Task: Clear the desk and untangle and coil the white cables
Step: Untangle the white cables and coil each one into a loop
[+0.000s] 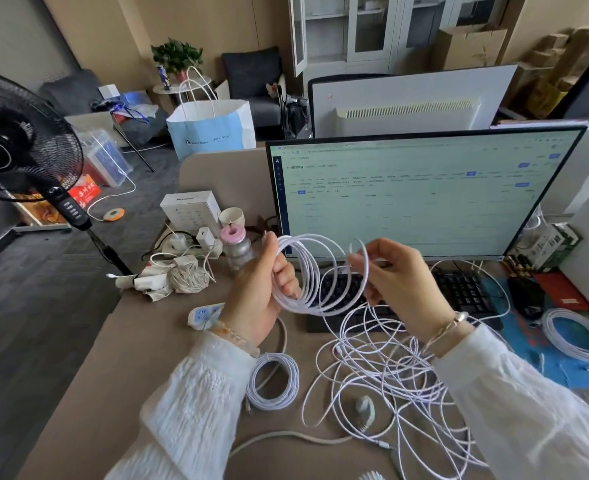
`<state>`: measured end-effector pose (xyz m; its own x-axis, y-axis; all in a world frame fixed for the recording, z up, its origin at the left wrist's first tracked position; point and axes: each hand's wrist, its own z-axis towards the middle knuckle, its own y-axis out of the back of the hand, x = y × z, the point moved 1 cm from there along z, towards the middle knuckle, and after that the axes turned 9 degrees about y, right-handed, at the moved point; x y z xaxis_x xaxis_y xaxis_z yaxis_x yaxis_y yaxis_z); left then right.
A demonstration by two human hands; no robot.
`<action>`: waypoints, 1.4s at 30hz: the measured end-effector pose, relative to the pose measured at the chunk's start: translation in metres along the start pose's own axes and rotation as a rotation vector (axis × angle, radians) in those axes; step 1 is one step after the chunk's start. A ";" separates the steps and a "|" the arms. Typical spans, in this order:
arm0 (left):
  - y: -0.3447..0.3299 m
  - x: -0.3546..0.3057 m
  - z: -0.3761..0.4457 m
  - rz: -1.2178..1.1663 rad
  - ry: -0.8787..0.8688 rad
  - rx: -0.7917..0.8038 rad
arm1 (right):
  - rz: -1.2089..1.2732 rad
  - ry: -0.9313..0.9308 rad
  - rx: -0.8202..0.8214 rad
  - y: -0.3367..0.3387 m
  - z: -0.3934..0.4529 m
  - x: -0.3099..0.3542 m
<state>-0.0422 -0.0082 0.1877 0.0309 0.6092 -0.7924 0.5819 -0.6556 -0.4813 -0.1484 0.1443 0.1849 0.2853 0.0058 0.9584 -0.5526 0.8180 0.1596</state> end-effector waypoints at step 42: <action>-0.012 0.029 -0.004 -0.229 0.373 0.365 | 0.352 -0.084 0.170 -0.004 -0.003 -0.027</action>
<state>-0.0454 0.0193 0.1721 0.2600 0.8270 -0.4984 0.2911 -0.5593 -0.7762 -0.1518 0.1425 0.1582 -0.0060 0.2156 0.9765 -0.7289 0.6675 -0.1519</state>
